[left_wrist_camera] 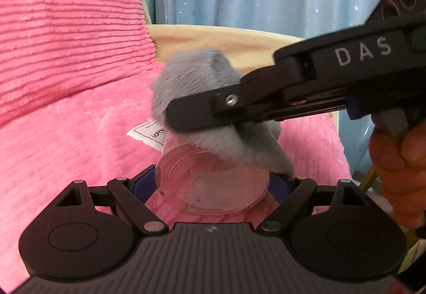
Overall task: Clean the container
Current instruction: 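Hold the jar with the left tool while the right tool scrubs its base and rim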
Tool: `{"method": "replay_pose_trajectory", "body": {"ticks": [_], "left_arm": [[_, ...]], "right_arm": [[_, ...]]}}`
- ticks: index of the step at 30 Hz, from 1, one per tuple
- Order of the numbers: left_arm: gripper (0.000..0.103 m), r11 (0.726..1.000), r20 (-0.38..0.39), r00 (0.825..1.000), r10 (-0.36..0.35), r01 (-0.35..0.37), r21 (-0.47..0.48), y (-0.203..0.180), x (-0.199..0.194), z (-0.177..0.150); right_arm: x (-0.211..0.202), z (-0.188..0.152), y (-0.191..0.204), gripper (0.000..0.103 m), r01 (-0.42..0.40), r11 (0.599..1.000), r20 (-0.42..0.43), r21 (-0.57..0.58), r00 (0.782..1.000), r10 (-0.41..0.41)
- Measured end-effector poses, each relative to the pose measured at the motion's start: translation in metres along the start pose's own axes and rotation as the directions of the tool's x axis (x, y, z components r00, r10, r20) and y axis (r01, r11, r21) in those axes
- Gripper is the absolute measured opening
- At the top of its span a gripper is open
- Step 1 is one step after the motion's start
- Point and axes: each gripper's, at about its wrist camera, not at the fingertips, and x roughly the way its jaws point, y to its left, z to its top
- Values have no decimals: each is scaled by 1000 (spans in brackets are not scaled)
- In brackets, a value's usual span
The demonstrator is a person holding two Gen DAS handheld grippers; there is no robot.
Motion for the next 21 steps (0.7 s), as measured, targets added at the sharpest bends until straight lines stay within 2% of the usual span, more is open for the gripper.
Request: {"method": "replay_pose_trajectory", "body": {"ticks": [3, 7, 9, 10, 12, 15, 17, 19, 21], "left_arm": [[85, 996, 3, 999, 34, -34, 83, -10, 1, 1], [85, 962, 28, 996, 87, -91, 259, -32, -2, -1], [85, 943, 41, 994, 99, -107, 316, -40, -2, -2], [85, 944, 40, 995, 97, -104, 312, -39, -2, -2], [85, 964, 33, 997, 67, -73, 257, -31, -3, -1], [85, 998, 48, 999, -24, 21, 57, -6, -10, 5], [85, 997, 64, 996, -62, 65, -46, 7, -13, 6], [85, 990, 60, 994, -87, 94, -109, 15, -11, 5], [85, 990, 58, 994, -89, 95, -108, 16, -12, 5]], "right_arm": [[-2, 2, -4, 2, 12, 1000, 17, 6, 1000, -12], [-11, 5, -9, 2, 144, 990, 105, 3, 984, -143], [-15, 6, -14, 2, 187, 982, 132, 24, 973, -188], [-16, 7, -18, 2, 180, 983, 132, 40, 974, -184], [-17, 8, -21, 2, 166, 985, 127, 53, 977, -171], [-17, 9, -19, 2, 168, 985, 119, 24, 978, -170], [-16, 9, -19, 2, 167, 986, 114, 14, 979, -167], [-15, 8, -19, 2, 162, 987, 111, 17, 980, -163], [-13, 8, -19, 2, 160, 987, 109, 22, 981, -162]]}}
